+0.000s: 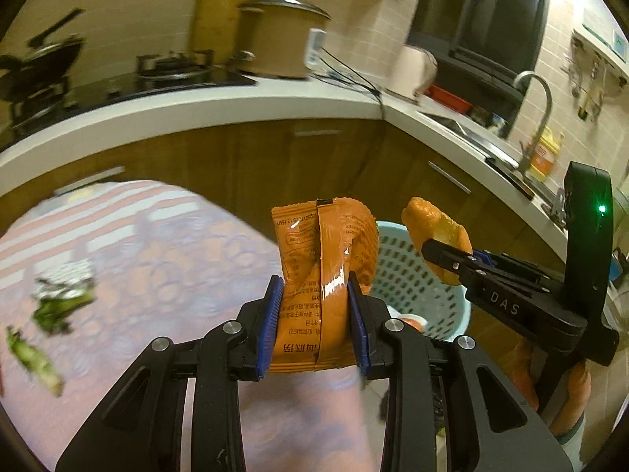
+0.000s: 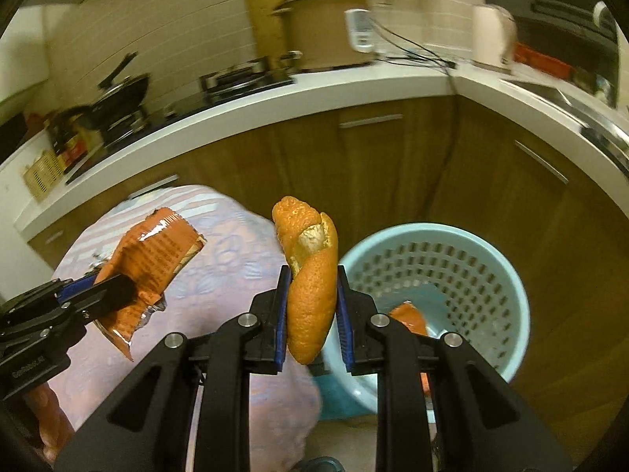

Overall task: Collect trash
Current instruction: 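Carry the wrapper and orange peel over the blue basket and release both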

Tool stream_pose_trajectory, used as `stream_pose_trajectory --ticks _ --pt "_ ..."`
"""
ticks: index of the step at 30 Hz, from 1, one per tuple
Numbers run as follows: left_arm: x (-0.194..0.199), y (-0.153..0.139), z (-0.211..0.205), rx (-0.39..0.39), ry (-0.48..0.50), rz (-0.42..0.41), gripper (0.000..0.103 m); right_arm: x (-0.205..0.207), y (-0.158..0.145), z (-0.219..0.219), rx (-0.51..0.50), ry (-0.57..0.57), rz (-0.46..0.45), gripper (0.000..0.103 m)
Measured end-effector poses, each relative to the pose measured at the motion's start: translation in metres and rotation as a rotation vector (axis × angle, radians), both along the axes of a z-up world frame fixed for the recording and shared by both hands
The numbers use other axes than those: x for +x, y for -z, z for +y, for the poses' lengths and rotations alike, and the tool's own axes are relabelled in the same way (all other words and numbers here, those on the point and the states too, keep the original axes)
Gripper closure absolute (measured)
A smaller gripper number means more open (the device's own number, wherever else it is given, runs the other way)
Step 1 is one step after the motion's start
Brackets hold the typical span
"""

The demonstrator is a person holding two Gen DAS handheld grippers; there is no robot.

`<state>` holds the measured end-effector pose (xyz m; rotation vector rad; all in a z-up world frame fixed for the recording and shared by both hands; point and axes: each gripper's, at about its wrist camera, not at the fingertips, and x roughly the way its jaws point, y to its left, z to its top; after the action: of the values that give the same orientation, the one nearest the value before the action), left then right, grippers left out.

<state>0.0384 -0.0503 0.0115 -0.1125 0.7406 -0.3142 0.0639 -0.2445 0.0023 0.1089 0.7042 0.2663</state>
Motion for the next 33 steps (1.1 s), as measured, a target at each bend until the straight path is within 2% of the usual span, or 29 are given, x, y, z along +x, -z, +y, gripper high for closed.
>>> stream_pose_trajectory --ticks 9,18,20,23,26,28,33 --pt "0.040 0.025 -0.061 0.035 0.086 0.062 0.073 0.016 0.029 -0.058 0.034 0.104 0.066 0.085" --pt "0.061 0.051 -0.103 0.061 0.134 0.131 0.072 0.030 0.061 -0.085 0.039 0.159 0.150 0.084" --pt "0.065 0.055 -0.107 0.067 0.134 0.140 0.069 0.033 0.066 -0.089 0.047 0.165 0.168 0.081" --pt "0.070 0.059 -0.111 0.070 0.122 0.148 0.050 0.037 0.073 -0.094 0.051 0.185 0.196 0.079" --pt "0.072 0.063 -0.111 0.062 0.135 0.163 0.049 0.038 0.077 -0.101 0.064 0.197 0.213 0.071" --pt "0.072 0.065 -0.110 0.064 0.136 0.164 0.049 0.038 0.077 -0.104 0.069 0.202 0.210 0.055" --pt "0.069 0.065 -0.104 0.051 0.130 0.163 0.049 0.034 0.070 -0.101 0.060 0.201 0.185 0.054"
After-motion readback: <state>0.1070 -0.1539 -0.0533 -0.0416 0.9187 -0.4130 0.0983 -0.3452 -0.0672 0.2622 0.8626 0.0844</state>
